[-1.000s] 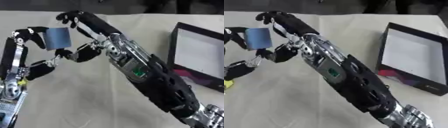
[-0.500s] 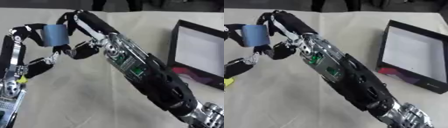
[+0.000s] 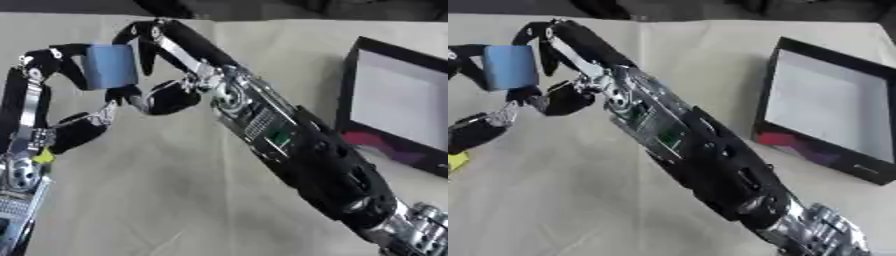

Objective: Pick up the objects with one hand, pass them to the other hand, and then place them into the box on the other side of the table.

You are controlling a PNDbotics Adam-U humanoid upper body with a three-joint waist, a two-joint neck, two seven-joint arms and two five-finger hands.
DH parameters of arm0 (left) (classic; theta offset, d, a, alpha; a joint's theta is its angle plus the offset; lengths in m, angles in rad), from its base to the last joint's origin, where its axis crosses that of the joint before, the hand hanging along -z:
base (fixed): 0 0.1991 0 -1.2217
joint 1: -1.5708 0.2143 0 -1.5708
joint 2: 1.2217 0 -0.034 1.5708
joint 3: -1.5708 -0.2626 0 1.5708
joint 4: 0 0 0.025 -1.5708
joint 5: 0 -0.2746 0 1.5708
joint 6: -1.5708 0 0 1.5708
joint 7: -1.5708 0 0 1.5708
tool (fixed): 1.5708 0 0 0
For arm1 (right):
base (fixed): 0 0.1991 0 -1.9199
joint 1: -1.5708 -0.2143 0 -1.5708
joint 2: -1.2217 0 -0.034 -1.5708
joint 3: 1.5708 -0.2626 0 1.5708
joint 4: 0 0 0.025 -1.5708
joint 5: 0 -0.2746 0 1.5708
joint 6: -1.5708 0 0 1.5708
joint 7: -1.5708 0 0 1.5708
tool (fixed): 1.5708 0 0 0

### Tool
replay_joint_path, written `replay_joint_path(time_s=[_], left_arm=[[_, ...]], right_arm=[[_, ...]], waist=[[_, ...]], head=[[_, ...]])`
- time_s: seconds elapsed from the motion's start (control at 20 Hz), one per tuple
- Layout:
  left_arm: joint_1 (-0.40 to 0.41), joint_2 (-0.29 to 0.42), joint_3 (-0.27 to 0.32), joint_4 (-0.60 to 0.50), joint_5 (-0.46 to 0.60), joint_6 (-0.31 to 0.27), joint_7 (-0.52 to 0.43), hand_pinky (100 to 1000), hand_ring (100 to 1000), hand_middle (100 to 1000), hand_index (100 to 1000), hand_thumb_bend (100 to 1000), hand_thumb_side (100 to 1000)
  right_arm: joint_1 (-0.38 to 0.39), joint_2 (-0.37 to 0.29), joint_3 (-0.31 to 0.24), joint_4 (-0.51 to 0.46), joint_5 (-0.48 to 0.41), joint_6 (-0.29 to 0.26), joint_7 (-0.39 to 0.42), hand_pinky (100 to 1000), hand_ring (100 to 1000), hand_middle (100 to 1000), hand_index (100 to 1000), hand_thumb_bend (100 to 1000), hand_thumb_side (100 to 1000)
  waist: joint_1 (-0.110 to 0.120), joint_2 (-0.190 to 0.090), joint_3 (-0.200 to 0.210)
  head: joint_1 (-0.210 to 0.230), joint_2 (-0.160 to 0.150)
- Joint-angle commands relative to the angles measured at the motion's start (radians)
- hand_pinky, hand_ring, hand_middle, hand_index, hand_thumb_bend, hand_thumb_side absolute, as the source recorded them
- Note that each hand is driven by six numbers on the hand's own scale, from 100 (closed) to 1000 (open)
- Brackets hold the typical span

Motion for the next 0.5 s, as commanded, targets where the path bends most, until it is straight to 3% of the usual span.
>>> replay_joint_path(time_s=[0.05,0.15,0.25,0.5], left_arm=[[-0.01,0.003,-0.016,-0.012,-0.002,-0.01,-0.035,689,518,511,587,135,100],[-0.011,0.007,-0.013,-0.012,-0.014,-0.014,-0.052,787,678,681,772,367,100],[-0.012,0.009,-0.009,-0.013,-0.034,-0.015,-0.057,808,720,733,863,497,100],[-0.009,0.012,-0.002,-0.01,-0.071,0.018,-0.022,806,725,740,961,634,134]], right_arm=[[-0.02,0.001,0.002,-0.014,-0.022,-0.013,0.008,759,544,329,510,100,100],[-0.019,-0.007,0.003,-0.02,-0.026,-0.017,0.021,755,542,326,500,100,100],[-0.018,-0.015,0.002,-0.028,-0.031,-0.017,0.035,751,539,323,496,100,100],[-0.014,-0.03,-0.006,-0.045,-0.033,0.007,0.052,743,528,313,488,100,100]], waist=[[0.005,-0.016,0.001],[0.005,-0.017,0.001],[0.005,-0.017,0.001],[0.006,-0.02,-0.002]], head=[[0.001,0.003],[0.001,0.004],[0.0,0.003],[-0.002,0.002]])
